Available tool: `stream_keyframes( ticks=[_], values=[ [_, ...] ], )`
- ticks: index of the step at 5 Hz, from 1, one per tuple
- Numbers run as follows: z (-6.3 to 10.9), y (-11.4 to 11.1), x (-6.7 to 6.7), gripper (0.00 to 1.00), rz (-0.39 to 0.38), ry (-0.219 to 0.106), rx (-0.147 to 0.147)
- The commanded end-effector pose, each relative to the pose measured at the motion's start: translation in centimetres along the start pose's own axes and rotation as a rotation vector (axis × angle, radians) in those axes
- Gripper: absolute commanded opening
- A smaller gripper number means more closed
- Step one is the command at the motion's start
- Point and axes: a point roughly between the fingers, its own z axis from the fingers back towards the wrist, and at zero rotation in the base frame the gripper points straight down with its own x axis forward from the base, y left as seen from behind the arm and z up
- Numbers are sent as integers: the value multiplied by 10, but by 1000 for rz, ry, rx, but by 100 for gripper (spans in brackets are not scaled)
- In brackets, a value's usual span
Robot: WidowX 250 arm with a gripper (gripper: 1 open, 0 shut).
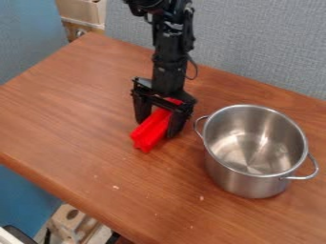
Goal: Put the red object in the metal pot
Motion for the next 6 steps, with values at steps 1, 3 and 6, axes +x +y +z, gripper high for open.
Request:
stream_keyframes(
  ticks=[1, 3, 6],
  values=[
    [28, 0, 4, 100, -1, -87, 17],
    [27, 1, 4, 0, 5, -89, 17],
    [70, -11, -2, 0, 0, -133, 27]
  ],
)
